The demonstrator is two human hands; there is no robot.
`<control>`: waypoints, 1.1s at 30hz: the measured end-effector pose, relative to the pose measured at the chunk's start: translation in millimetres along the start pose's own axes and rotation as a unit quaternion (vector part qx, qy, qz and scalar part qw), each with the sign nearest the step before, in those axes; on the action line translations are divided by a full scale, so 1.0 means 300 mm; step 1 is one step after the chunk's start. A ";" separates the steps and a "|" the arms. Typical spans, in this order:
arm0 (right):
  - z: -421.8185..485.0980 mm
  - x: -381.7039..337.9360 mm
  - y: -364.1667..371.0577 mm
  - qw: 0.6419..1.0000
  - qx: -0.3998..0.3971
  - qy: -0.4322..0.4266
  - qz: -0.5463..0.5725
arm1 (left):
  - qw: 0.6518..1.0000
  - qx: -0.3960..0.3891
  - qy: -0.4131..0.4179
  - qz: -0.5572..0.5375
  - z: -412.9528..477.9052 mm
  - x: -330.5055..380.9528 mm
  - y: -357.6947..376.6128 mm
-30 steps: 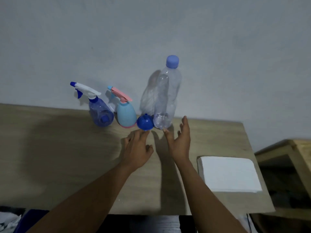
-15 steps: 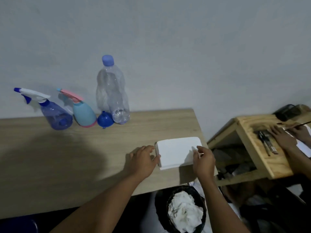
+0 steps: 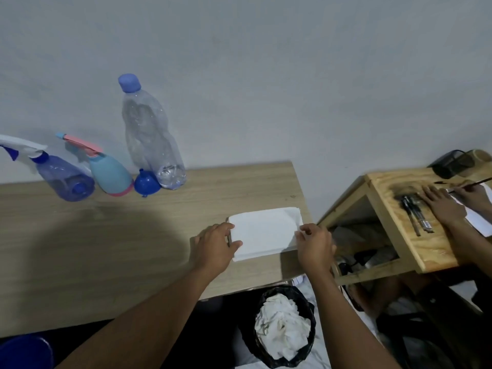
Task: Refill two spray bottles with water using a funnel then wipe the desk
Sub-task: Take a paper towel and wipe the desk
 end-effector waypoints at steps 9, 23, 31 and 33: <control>0.011 0.027 -0.002 0.996 -0.017 0.006 0.084 | 0.999 0.029 0.003 0.031 -0.001 0.021 0.009; 0.040 -0.004 -0.007 0.990 -0.020 -0.040 0.131 | 0.999 0.023 0.004 0.028 0.020 0.020 0.004; 0.073 -0.081 -0.101 0.905 -0.155 0.085 0.387 | 1.000 0.002 -0.017 -0.018 0.008 0.043 -0.023; 0.081 -0.088 -0.100 0.896 -0.177 0.117 0.391 | 0.998 0.003 -0.037 -0.051 0.003 0.055 -0.034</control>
Point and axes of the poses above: each hand's wrist, its own z-axis towards the middle knuckle, its own y-axis out of the palm, x = y × z, the point moved 1 cm from there along z, towards the middle knuckle, and after that the axes turned 8 degrees about x, right-handed, at the moved point
